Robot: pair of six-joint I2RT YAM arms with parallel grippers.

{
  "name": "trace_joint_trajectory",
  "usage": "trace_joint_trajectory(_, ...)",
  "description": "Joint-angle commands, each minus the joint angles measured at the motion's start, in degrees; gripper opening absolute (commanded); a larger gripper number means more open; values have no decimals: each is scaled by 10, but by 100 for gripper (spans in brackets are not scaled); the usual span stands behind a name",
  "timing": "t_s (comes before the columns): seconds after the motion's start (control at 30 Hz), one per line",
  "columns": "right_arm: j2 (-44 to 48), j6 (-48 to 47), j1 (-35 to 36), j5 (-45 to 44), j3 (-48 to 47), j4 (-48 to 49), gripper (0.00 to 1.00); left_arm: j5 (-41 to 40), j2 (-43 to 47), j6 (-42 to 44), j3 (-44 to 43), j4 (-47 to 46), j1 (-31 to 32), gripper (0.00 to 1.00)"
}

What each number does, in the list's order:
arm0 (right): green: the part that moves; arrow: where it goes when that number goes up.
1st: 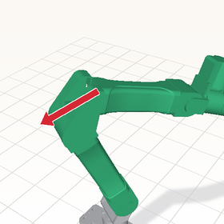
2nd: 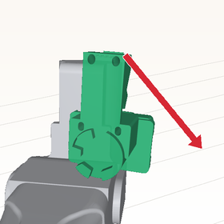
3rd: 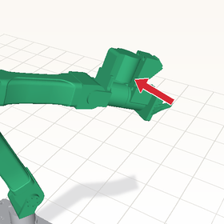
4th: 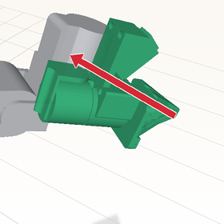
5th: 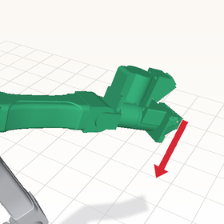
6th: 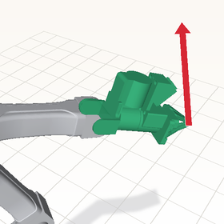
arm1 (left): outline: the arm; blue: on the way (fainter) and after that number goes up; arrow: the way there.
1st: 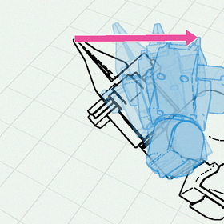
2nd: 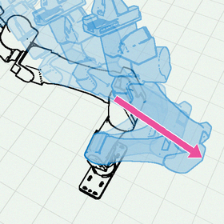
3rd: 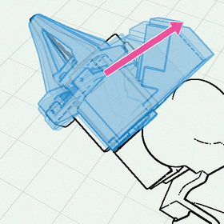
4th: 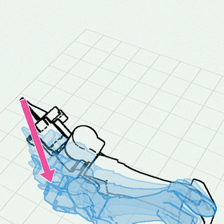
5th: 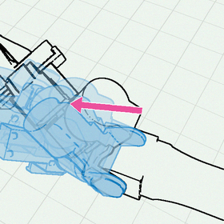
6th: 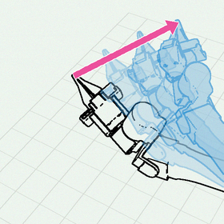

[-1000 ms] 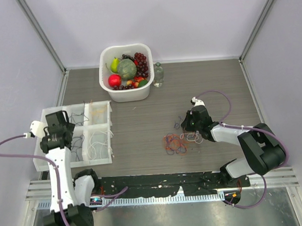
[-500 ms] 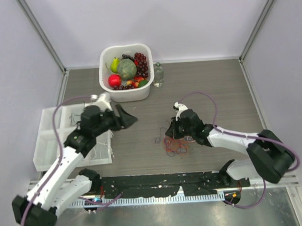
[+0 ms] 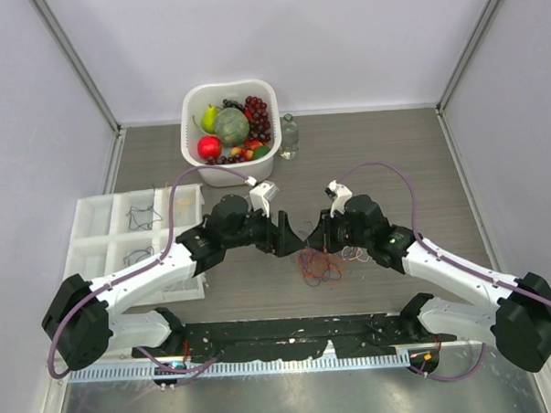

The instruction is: Untangle the cables

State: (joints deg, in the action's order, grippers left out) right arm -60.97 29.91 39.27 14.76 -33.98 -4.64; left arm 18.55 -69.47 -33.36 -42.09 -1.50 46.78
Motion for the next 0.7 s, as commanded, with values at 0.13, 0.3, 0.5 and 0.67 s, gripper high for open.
trace_joint_trajectory(0.13,19,-4,3,47,0,13,4,-9,8,-5,-9,-92,6,80)
trace_joint_trajectory(0.3,22,-9,12,55,-1,17,4,30,-29,-43,-25,-128,7,81)
trace_joint_trajectory(0.5,38,-11,25,23,2,13,4,28,-49,-61,-40,-110,7,55)
trace_joint_trajectory(0.67,64,-13,26,-3,9,4,4,34,-24,-70,-21,-90,7,68)
